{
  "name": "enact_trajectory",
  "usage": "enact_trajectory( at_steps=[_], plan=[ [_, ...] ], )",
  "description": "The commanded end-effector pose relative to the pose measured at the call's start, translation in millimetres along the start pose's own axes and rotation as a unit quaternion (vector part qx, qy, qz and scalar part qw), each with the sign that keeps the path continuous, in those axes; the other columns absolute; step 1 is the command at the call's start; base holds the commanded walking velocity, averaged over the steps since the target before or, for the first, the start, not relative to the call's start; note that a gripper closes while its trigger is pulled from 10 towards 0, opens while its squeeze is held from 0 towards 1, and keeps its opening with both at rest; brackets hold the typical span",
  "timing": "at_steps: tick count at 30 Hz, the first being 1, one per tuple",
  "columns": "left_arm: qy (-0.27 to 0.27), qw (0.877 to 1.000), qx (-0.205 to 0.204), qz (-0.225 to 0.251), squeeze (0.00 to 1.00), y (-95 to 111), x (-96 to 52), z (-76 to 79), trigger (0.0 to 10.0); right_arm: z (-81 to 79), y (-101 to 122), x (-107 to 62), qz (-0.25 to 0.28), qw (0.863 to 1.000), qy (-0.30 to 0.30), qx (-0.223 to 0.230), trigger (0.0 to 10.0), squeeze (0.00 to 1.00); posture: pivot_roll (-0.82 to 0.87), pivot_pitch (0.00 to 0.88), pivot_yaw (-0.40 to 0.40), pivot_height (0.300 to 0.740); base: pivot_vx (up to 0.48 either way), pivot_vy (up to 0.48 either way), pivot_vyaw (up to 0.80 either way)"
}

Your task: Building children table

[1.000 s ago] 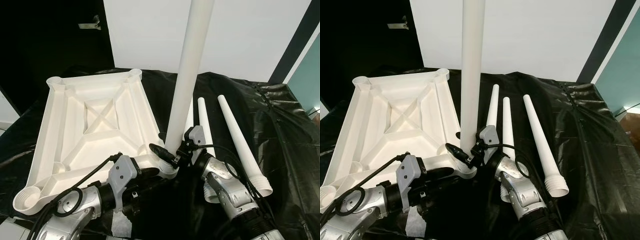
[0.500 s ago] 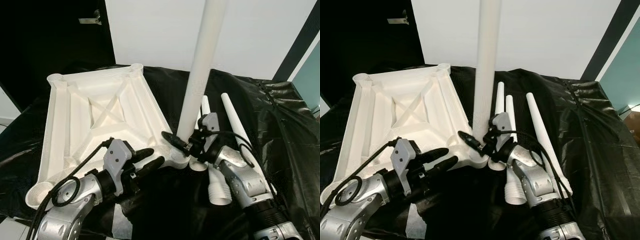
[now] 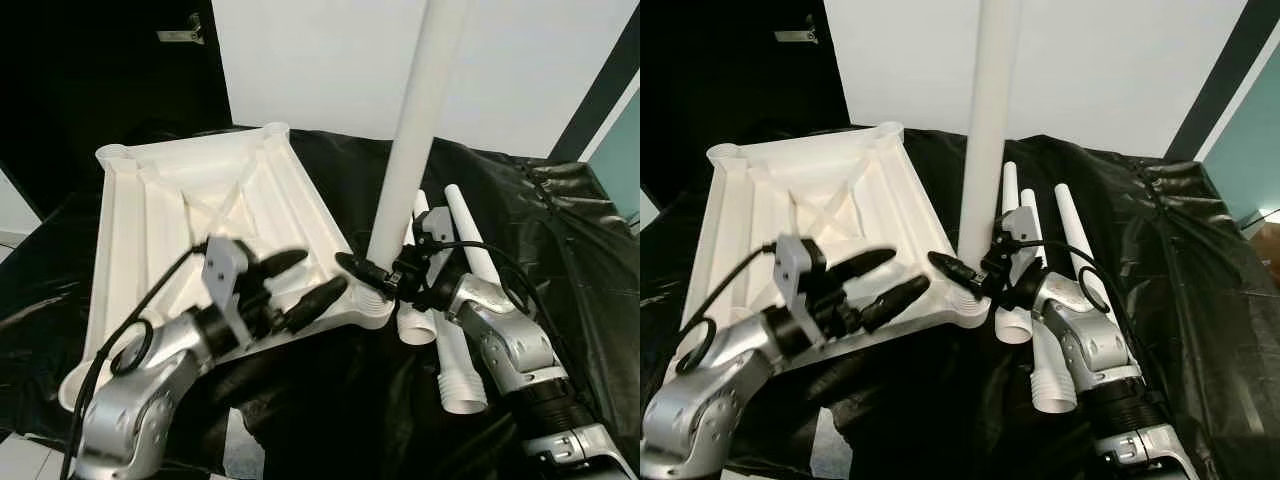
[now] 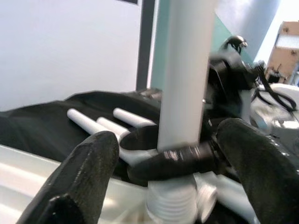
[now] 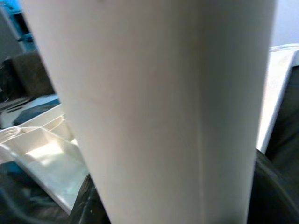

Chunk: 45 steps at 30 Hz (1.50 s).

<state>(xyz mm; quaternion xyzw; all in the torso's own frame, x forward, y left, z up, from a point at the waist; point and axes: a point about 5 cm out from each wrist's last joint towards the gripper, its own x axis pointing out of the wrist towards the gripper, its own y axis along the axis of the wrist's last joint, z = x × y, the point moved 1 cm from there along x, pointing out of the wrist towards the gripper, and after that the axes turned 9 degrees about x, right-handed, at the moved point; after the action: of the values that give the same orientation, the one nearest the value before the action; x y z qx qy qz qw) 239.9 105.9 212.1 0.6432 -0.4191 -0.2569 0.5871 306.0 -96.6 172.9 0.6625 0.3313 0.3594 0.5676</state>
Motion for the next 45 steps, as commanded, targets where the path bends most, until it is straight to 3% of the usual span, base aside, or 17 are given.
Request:
enact_trajectory(
  at_steps=[1,12,23,24,32,45],
  plan=[
    [0.003,1.000,0.000,0.001,0.00,-0.1,4.0,0.6,10.0,-3.4,13.2,3.0,0.013,1.000,0.024,-0.014,10.0,0.00,0.09,0.000,-0.063,0.740,0.000,0.000,0.00],
    [0.019,1.000,0.007,0.019,0.00,3.4,15.5,2.2,10.0,-7.3,14.7,3.9,-0.002,0.999,0.049,-0.020,10.0,0.00,0.08,0.000,-0.076,0.740,0.000,0.000,0.00],
    [0.023,0.999,0.026,-0.008,0.00,-2.4,12.4,4.5,10.0,-16.6,-16.2,12.1,-0.011,1.000,0.012,-0.023,10.0,0.00,0.09,0.000,-0.084,0.740,0.000,0.000,0.00],
    [0.025,0.999,0.031,-0.016,0.00,-4.1,11.1,5.2,10.0,-21.7,-25.7,17.8,-0.005,1.000,0.002,-0.013,10.0,0.00,0.10,0.000,-0.081,0.740,0.000,0.000,0.00],
    [0.030,0.998,0.040,-0.031,0.00,-6.6,7.0,6.8,10.0,-27.6,-39.2,25.4,-0.001,1.000,-0.017,0.012,10.0,0.00,0.11,0.000,-0.080,0.740,0.000,0.000,0.00],
    [0.057,0.997,0.042,-0.040,0.00,-3.7,-2.3,-0.1,10.0,-7.1,-43.9,20.3,-0.008,0.994,-0.109,-0.023,10.0,0.00,0.12,0.000,-0.071,0.740,0.000,0.000,0.00]
  ],
)
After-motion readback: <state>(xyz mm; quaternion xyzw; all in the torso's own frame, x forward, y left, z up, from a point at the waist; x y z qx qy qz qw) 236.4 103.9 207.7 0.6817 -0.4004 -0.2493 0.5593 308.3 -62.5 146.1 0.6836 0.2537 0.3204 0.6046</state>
